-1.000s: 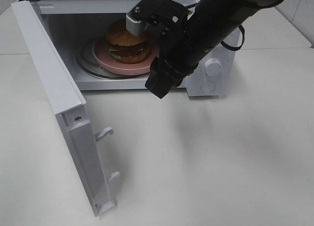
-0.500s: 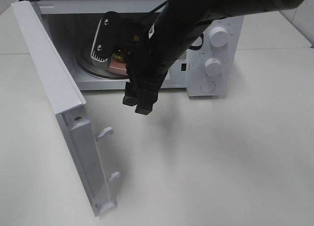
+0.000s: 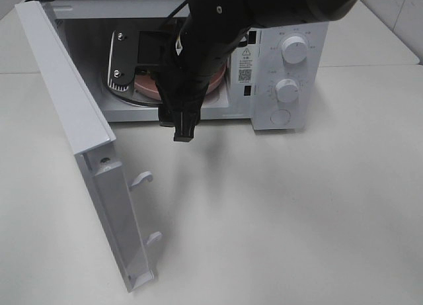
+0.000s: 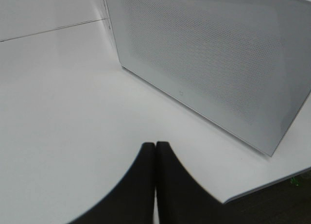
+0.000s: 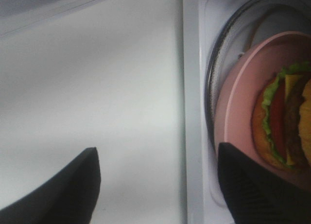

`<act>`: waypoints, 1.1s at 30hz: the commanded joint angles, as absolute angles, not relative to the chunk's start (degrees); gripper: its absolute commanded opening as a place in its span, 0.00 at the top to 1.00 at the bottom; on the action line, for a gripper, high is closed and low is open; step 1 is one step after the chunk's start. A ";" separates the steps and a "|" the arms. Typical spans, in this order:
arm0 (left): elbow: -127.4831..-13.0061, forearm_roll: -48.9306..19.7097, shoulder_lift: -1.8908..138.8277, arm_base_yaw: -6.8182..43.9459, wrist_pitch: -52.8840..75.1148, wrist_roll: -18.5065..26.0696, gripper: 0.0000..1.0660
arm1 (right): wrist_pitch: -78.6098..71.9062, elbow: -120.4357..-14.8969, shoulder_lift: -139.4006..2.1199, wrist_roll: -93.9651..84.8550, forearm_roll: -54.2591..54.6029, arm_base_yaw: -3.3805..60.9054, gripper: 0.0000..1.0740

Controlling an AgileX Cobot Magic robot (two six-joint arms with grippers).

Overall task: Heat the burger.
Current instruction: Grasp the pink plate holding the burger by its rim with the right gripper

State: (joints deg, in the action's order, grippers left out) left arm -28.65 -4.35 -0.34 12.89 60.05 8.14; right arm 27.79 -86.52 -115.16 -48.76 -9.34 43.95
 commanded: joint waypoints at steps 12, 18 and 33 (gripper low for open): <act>-28.42 -4.87 -1.43 12.72 59.24 8.02 1.00 | 26.41 -93.79 -121.52 -45.26 -15.64 44.69 0.38; -28.42 -4.87 -1.43 12.72 59.24 8.02 1.00 | 26.18 -95.91 -123.76 -43.95 -15.99 44.69 0.38; -28.42 -4.87 -1.43 12.72 59.24 8.02 1.00 | 25.78 -95.91 -124.45 -39.88 -20.68 44.69 0.38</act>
